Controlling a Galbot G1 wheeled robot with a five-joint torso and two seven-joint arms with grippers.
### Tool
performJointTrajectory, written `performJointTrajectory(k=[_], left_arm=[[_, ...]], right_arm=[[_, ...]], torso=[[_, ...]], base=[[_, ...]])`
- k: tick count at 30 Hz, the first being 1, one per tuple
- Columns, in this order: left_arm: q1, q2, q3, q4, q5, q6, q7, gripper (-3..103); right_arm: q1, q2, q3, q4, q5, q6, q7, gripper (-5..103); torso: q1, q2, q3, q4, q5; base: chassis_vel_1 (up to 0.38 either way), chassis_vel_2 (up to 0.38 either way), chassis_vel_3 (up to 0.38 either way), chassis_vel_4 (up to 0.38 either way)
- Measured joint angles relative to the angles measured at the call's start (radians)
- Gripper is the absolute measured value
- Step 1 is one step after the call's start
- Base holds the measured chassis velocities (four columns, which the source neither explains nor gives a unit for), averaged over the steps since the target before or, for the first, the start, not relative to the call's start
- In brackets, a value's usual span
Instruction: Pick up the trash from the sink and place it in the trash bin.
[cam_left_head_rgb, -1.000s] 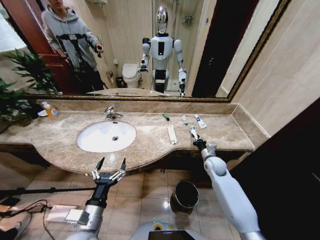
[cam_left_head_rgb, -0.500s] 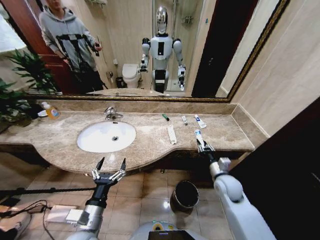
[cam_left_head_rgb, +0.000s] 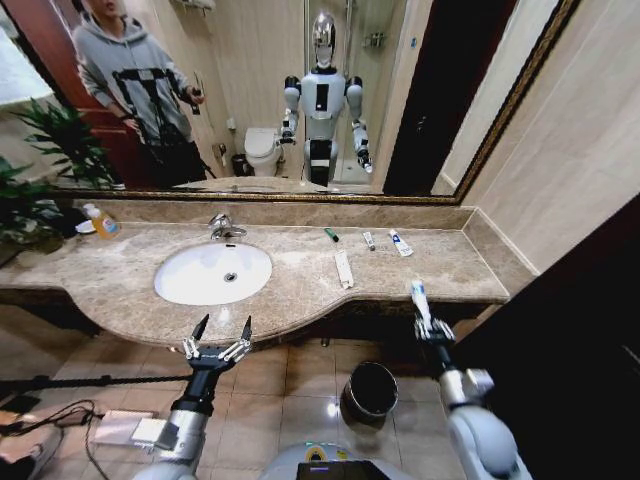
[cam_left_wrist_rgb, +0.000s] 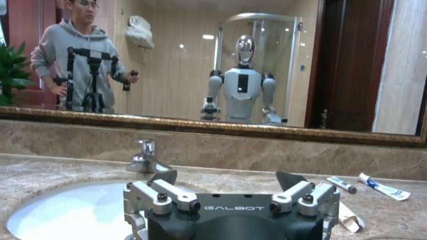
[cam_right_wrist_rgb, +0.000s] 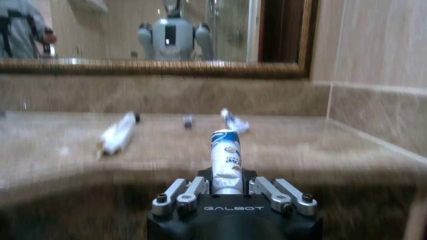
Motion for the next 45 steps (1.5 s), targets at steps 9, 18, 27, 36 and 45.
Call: performJointTrajectory(k=[9,18,27,36,45], left_arm=[[0.000,0.000,0.000,0.000,0.000,0.000,0.000,100],[0.000,0.000,0.000,0.000,0.000,0.000,0.000,100],[0.000,0.000,0.000,0.000,0.000,0.000,0.000,100],[0.000,0.000,0.000,0.000,0.000,0.000,0.000,100],[0.000,0.000,0.000,0.000,0.000,0.000,0.000,100]], right_arm=[[-0.021,0.028,-0.026,-0.178,-0.071,0.076,-0.021,25],[0.112,0.021,-0.080,-0.454,-0.126,0.027,-0.044,25],[0.284,0.002,-0.097,-0.742,-0.264,-0.035,-0.135,25],[0.405,0.009,-0.133,-0.910,-0.303,-0.142,-0.155,25],[0.522,0.018,-0.147,-1.081,-0.352,-0.165,-0.159,25]], torso=[[0.000,0.000,0.000,0.0001,0.0000],[0.000,0.000,0.000,0.0002,0.0001],[0.000,0.000,0.000,0.0002,0.0001],[0.000,0.000,0.000,0.0001,0.0000],[0.000,0.000,0.000,0.0002,0.0000]], base=[[0.000,0.000,0.000,0.000],[0.000,0.000,0.000,0.000],[0.000,0.000,0.000,0.000],[0.000,0.000,0.000,0.000],[0.000,0.000,0.000,0.000]])
